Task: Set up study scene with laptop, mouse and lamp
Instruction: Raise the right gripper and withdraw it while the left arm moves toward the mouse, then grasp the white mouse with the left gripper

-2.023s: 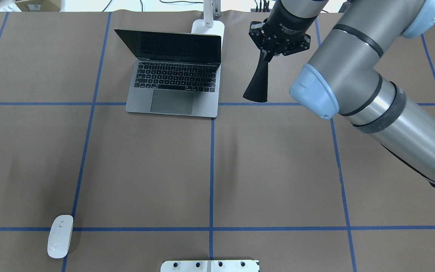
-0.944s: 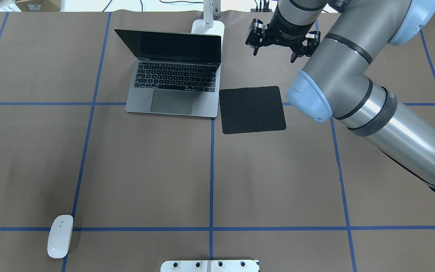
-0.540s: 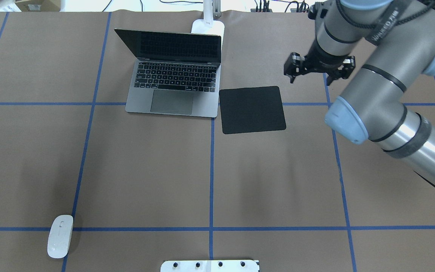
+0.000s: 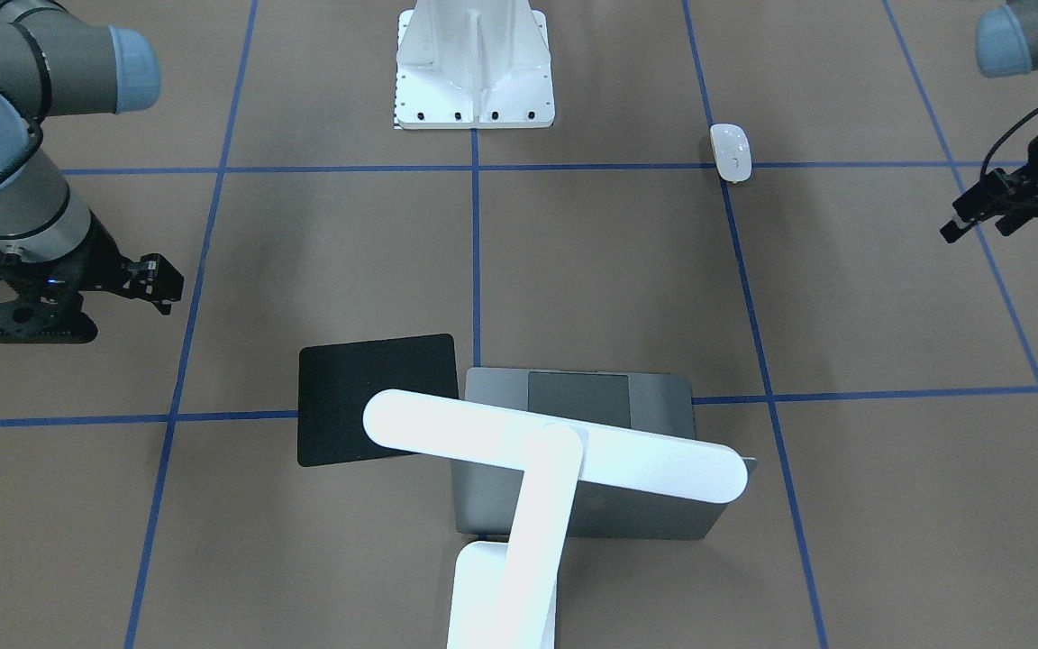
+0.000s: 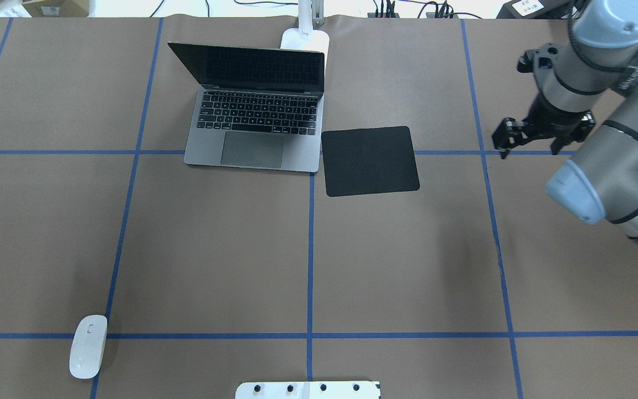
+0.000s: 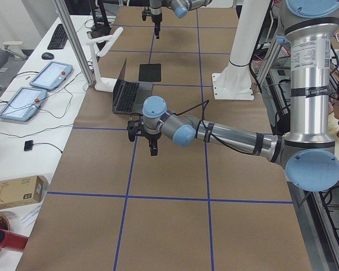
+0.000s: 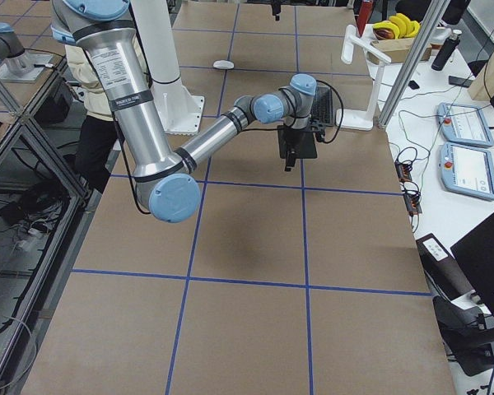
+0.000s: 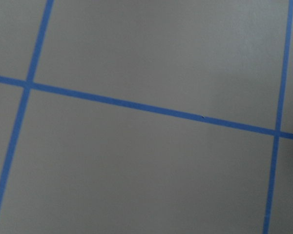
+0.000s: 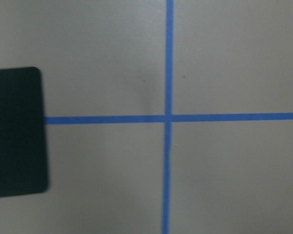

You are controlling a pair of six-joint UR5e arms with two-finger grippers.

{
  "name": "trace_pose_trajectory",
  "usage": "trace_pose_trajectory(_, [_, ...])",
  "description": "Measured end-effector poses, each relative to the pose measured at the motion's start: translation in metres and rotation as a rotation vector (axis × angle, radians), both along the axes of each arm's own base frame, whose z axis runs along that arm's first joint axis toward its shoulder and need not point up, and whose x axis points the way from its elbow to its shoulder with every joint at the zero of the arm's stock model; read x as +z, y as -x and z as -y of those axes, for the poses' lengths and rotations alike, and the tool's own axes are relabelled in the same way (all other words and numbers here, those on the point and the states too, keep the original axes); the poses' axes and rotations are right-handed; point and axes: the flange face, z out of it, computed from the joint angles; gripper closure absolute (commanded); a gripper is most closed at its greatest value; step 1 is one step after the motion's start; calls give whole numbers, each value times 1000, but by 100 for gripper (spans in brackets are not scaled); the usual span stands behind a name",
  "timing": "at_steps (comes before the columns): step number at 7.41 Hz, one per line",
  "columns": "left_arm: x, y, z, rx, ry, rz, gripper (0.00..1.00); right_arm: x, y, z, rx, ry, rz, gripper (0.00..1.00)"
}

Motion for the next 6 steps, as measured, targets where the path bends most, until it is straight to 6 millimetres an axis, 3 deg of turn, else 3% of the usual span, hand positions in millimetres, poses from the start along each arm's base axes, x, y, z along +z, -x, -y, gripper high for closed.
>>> trace_pose_trajectory(3, [-35, -68, -53, 47, 38, 18, 0, 91, -75, -16, -157, -19, -22, 0])
trace_pose_trajectory(6, [-45, -152, -106, 120, 58, 75, 0, 139, -109, -32, -262, -34, -33, 0])
